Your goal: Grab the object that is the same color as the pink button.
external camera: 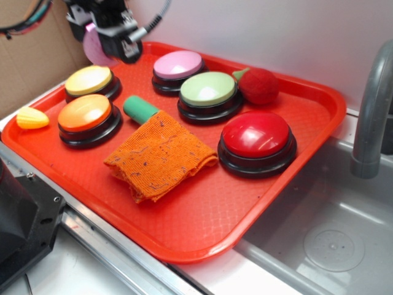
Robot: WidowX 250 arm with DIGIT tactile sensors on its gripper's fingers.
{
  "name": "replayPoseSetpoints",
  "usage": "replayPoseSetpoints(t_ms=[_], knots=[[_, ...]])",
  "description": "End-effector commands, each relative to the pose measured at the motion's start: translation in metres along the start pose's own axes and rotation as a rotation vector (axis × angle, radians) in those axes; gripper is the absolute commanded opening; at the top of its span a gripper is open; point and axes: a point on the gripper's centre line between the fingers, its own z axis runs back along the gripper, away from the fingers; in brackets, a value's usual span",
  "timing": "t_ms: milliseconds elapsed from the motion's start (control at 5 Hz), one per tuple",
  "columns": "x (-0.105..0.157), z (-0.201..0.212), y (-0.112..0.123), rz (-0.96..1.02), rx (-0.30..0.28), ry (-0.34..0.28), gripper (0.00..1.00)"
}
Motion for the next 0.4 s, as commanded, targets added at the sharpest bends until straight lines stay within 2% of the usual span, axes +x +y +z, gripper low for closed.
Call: replayPoseSetpoints(t_ms=[0, 200], knots=[[-0.001, 0.023, 0.012, 0.017, 0.037, -0.040, 0.06], [-0.013, 0.017, 0.016, 0.061, 0.026, -0.011, 0.96]])
